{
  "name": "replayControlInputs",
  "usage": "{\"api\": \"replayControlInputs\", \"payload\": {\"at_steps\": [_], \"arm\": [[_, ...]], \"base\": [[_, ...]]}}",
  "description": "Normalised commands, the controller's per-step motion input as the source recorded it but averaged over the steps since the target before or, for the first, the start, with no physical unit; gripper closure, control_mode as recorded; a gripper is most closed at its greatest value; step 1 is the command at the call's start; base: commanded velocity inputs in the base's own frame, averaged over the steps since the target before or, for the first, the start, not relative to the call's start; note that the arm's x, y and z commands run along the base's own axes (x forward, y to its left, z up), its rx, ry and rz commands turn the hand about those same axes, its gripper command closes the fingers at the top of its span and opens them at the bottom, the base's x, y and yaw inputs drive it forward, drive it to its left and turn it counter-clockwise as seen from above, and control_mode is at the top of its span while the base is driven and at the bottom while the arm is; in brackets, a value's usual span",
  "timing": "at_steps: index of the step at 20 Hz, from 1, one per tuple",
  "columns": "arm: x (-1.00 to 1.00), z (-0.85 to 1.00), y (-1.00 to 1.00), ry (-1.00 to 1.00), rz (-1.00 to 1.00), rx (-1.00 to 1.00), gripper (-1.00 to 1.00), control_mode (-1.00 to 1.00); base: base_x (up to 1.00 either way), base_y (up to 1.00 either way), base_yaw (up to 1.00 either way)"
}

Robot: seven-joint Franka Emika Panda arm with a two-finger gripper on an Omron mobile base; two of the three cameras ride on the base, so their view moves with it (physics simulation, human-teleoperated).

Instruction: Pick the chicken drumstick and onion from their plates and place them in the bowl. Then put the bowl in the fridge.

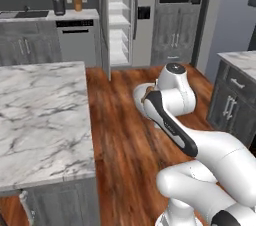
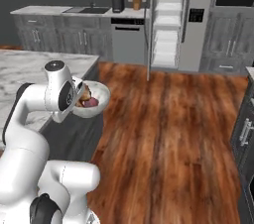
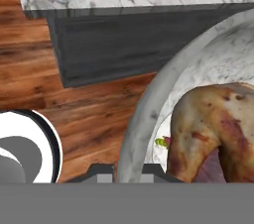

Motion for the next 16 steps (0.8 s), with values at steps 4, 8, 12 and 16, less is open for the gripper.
{"api": "replayControlInputs", "payload": {"at_steps": [4,8,12,16], "arm": [[0.0,0.0,0.0,0.0,0.0,0.0,1.0,1.0],[0.0,0.0,0.0,0.0,0.0,0.0,1.0,1.0],[0.0,0.0,0.0,0.0,0.0,0.0,1.0,1.0],[0.0,0.0,0.0,0.0,0.0,0.0,1.0,1.0]], "base": [[0.78,-0.46,0.07],[0.81,-0.37,0.13],[0.83,-0.36,0.14],[0.82,-0.37,0.11]]}}
